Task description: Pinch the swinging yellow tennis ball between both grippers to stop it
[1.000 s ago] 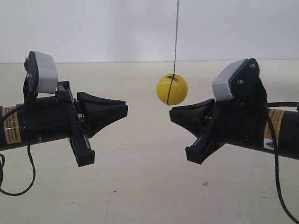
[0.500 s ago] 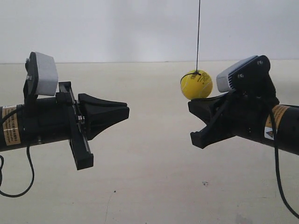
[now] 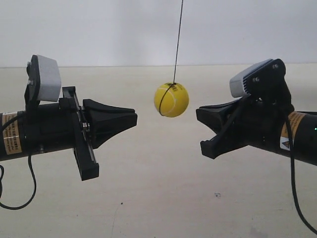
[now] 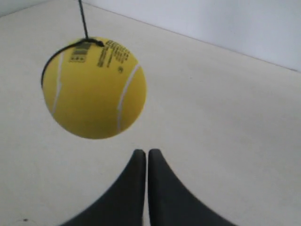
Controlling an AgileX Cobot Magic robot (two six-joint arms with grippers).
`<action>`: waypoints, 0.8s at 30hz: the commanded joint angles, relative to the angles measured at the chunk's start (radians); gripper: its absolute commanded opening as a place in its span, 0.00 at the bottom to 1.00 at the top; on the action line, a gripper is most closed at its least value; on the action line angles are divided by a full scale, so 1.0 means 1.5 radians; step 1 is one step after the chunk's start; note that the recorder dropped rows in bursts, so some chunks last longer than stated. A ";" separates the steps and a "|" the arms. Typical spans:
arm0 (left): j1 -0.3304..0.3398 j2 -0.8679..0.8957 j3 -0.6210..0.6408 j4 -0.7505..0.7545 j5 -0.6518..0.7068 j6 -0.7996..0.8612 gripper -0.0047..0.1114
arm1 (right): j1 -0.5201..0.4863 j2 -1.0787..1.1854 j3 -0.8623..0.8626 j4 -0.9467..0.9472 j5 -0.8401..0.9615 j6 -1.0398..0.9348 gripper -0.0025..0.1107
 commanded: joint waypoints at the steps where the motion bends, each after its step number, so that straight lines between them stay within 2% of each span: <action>1: -0.005 0.002 -0.002 0.004 -0.015 0.002 0.08 | 0.000 -0.005 -0.003 -0.138 -0.110 0.091 0.02; 4: -0.005 0.002 -0.002 0.006 -0.019 0.002 0.08 | 0.000 -0.005 -0.003 -0.180 -0.157 0.109 0.02; 11: -0.005 0.002 -0.002 0.006 -0.021 0.002 0.08 | 0.000 -0.004 -0.003 -0.177 -0.148 0.102 0.02; 24: -0.005 0.002 -0.002 0.004 -0.021 0.007 0.08 | 0.000 -0.018 -0.003 -0.040 -0.012 0.009 0.02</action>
